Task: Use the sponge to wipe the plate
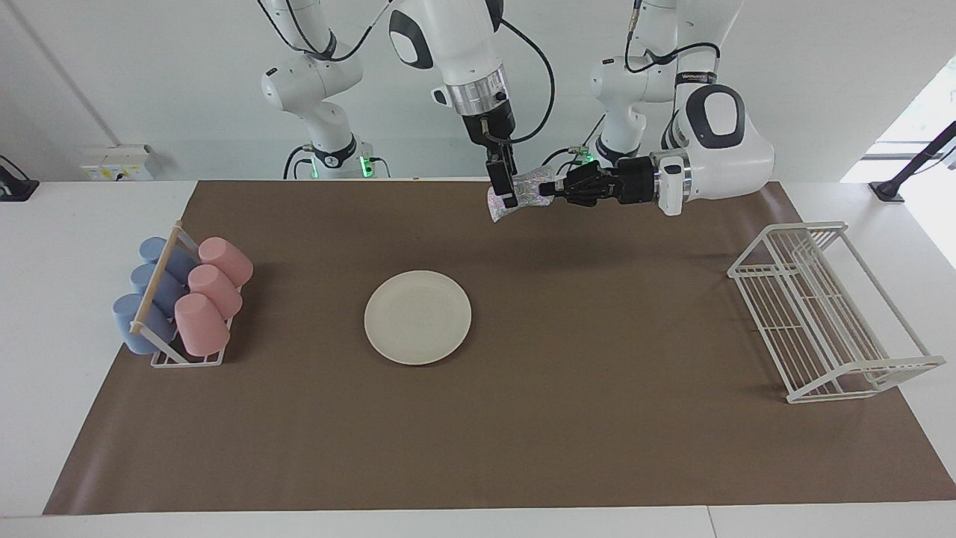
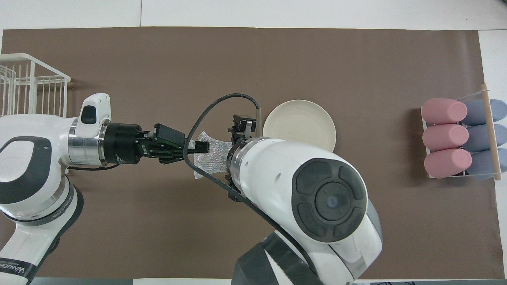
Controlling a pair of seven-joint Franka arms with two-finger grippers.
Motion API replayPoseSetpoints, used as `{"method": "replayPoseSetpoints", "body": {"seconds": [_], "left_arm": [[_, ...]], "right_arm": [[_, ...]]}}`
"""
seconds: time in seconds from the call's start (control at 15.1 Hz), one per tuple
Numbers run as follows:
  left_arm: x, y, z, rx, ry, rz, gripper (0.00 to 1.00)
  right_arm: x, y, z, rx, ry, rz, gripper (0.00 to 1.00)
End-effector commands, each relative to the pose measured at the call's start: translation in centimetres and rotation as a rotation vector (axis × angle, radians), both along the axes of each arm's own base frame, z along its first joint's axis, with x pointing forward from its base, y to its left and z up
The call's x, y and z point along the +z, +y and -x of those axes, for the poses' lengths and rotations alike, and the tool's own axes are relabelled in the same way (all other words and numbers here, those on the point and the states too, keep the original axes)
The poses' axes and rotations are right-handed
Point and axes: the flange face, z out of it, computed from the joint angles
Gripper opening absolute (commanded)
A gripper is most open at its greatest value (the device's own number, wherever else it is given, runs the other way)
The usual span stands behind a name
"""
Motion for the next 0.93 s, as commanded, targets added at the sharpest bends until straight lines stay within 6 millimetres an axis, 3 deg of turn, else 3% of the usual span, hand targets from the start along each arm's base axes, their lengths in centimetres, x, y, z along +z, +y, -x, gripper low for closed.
{"method": "replayPoseSetpoints", "body": {"seconds": [0.0, 0.13, 0.2, 0.33, 0.4, 0.6, 0.73, 0.86], "left_arm": [[0.28, 0.33, 0.98, 0.002, -0.005, 0.024, 0.0], [0.28, 0.26, 1.01, 0.001, -0.005, 0.024, 0.0], [0.28, 0.33, 0.98, 0.002, -0.005, 0.024, 0.0], [0.4, 0.44, 1.02, -0.005, -0.004, 0.03, 0.0], [0.4, 0.51, 0.99, -0.004, -0.004, 0.03, 0.0], [0.39, 0.52, 0.99, -0.004, -0.003, 0.029, 0.0], [0.45, 0.44, 1.0, -0.007, -0.006, 0.028, 0.0], [0.35, 0.31, 1.03, -0.009, -0.005, 0.026, 0.0]], "right_arm": [[-0.53, -0.13, 0.06, -0.027, 0.004, -0.023, 1.0], [-0.62, -0.18, -0.03, -0.029, 0.006, -0.022, 1.0], [-0.62, -0.25, -0.09, -0.03, 0.006, -0.022, 0.93], [-0.51, -0.02, 0.06, -0.014, -0.002, -0.022, 0.56], [-0.62, -0.01, 0.03, -0.007, -0.004, -0.017, 0.44], [-0.68, -0.22, -0.05, 0.022, -0.014, 0.005, 0.36], [-0.56, -0.29, -0.12, 0.054, -0.026, 0.014, 0.0], [-0.75, -0.31, -0.08, 0.075, -0.029, 0.022, 0.0]]}}
